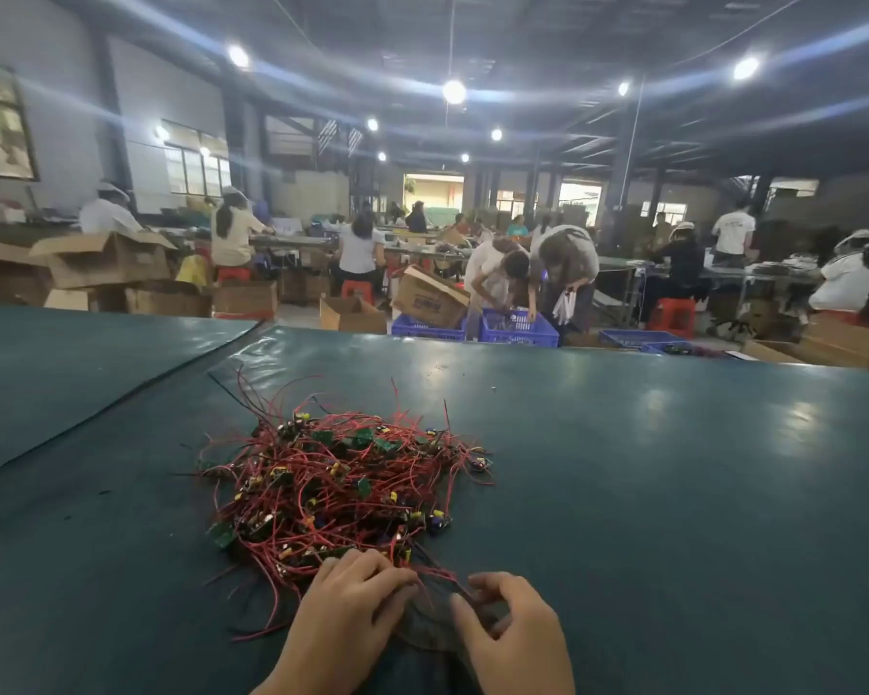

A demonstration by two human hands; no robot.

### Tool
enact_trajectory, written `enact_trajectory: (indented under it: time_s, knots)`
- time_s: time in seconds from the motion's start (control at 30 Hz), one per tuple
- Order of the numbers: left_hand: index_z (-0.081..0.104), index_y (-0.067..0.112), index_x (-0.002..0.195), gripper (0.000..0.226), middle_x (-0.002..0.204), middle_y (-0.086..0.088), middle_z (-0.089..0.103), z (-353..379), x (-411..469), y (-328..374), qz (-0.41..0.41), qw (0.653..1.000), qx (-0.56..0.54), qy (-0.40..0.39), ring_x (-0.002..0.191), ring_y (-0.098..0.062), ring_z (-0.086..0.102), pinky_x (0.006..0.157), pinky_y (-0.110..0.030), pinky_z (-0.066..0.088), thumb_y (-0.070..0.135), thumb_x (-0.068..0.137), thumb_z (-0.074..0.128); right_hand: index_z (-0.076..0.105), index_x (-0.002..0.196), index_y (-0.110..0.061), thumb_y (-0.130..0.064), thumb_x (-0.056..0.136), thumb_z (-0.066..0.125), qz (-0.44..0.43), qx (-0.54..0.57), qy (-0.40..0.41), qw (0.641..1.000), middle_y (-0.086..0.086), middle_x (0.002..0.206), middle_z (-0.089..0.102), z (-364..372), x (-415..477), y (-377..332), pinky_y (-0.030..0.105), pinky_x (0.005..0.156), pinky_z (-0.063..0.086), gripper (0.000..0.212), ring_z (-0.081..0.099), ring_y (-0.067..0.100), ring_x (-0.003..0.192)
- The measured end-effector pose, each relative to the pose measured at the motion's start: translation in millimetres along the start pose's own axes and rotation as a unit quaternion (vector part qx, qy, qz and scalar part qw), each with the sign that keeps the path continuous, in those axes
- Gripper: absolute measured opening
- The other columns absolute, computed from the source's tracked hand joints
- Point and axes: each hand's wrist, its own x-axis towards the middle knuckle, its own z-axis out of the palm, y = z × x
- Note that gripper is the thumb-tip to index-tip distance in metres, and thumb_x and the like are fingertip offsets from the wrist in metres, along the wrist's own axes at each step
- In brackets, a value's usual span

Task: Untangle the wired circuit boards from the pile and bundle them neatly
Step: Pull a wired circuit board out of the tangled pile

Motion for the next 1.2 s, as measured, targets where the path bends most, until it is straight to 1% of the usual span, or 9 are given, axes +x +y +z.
enact_trajectory:
  time_s: [0.27, 0.37, 0.47, 0.6, 0.67, 0.83, 0.97, 1.07, 1.2]
  knots:
    - [0.075, 0.026, 0.090, 0.030, 0.080, 0.015, 0.066, -8, 0, 24, 0.105, 0.990, -0.067, 0.071, 0.073, -0.003, 0.058, 0.070, -0.019, 0.041, 0.039, 0.096, 0.048, 0.047, 0.106, -0.063, -0.043, 0.078, 0.070, -0.102, -0.031, -0.021, 0.994, -0.029, 0.113, 0.048, -3, -13, -2, 0.012, 0.058, 0.043, 0.041, 0.054, 0.004, 0.062]
    - [0.074, 0.027, 0.085, 0.018, 0.077, 0.015, 0.064, -8, -1, 36, 0.138, 0.985, -0.070, 0.073, 0.070, -0.004, 0.056, 0.068, -0.021, 0.043, 0.034, 0.091, 0.059, 0.044, 0.112, -0.064, -0.025, 0.083, 0.065, -0.136, -0.070, -0.047, 0.987, -0.026, 0.101, 0.054, -5, -15, -2, 0.011, 0.063, 0.040, 0.053, 0.049, 0.001, 0.063]
    - [0.071, 0.029, 0.085, 0.014, 0.080, 0.015, 0.061, -12, -2, 39, 0.113, 0.989, -0.091, 0.040, 0.076, 0.001, 0.054, 0.071, -0.020, 0.043, 0.038, 0.086, 0.061, 0.059, 0.111, -0.056, -0.034, 0.076, 0.056, -0.135, -0.062, -0.062, 0.987, -0.022, 0.093, 0.056, -9, -17, -6, 0.013, 0.066, 0.043, 0.041, 0.050, -0.001, 0.066]
    - [0.068, 0.028, 0.095, 0.039, 0.092, 0.017, 0.060, -24, -6, 36, 0.058, 0.984, -0.170, -0.005, 0.084, 0.003, 0.052, 0.076, -0.019, 0.040, 0.042, 0.101, 0.033, 0.063, 0.112, -0.054, -0.033, 0.085, 0.064, -0.171, -0.045, -0.057, 0.983, -0.024, 0.089, 0.057, -10, -20, -9, 0.013, 0.072, 0.046, 0.035, 0.057, -0.004, 0.083]
    - [0.065, 0.027, 0.094, 0.023, 0.091, 0.020, 0.061, -24, -6, 36, 0.020, 0.983, -0.182, 0.004, 0.083, 0.003, 0.054, 0.074, -0.020, 0.043, 0.031, 0.098, 0.043, 0.065, 0.106, -0.057, -0.032, 0.086, 0.068, -0.174, -0.050, -0.050, 0.982, -0.024, 0.088, 0.057, -8, -21, -7, 0.013, 0.071, 0.045, 0.032, 0.057, -0.002, 0.084]
    - [0.055, 0.032, 0.106, 0.036, 0.100, 0.017, 0.061, -17, -6, 34, -0.030, 0.987, -0.156, 0.011, 0.095, 0.004, 0.052, 0.082, -0.019, 0.043, 0.006, 0.081, 0.060, 0.076, 0.098, -0.034, -0.016, 0.080, 0.078, -0.208, -0.008, 0.047, 0.977, -0.019, 0.076, 0.063, 1, -17, 5, 0.020, 0.052, 0.047, 0.026, 0.057, -0.002, 0.062]
    - [0.046, 0.037, 0.136, 0.050, 0.142, 0.022, 0.042, -12, -8, 27, -0.035, 0.994, -0.066, -0.083, 0.130, 0.006, 0.031, 0.104, -0.021, 0.031, 0.031, 0.087, 0.056, 0.079, 0.090, -0.019, -0.004, 0.076, 0.076, -0.223, 0.083, 0.182, 0.954, -0.015, 0.070, 0.063, 0, -11, 8, 0.012, 0.041, 0.038, 0.020, 0.052, 0.001, 0.046]
    - [0.018, 0.052, 0.144, 0.054, 0.150, 0.030, 0.018, -6, -12, 24, -0.047, 0.988, -0.039, -0.145, 0.137, 0.006, 0.018, 0.106, -0.013, 0.007, 0.051, 0.094, 0.039, 0.076, 0.092, -0.026, -0.024, 0.087, 0.070, -0.224, 0.163, 0.261, 0.925, -0.011, 0.067, 0.064, -7, -7, 6, 0.014, 0.038, 0.039, 0.008, 0.055, 0.005, 0.041]
    - [0.014, 0.048, 0.146, 0.060, 0.144, 0.031, 0.030, -5, -12, 28, -0.060, 0.989, -0.033, -0.129, 0.134, 0.004, 0.028, 0.103, -0.012, 0.005, 0.058, 0.091, 0.037, 0.070, 0.095, -0.040, -0.047, 0.091, 0.058, -0.183, 0.225, 0.313, 0.904, -0.013, 0.072, 0.070, -14, -7, 0, 0.018, 0.036, 0.040, 0.015, 0.058, 0.007, 0.042]
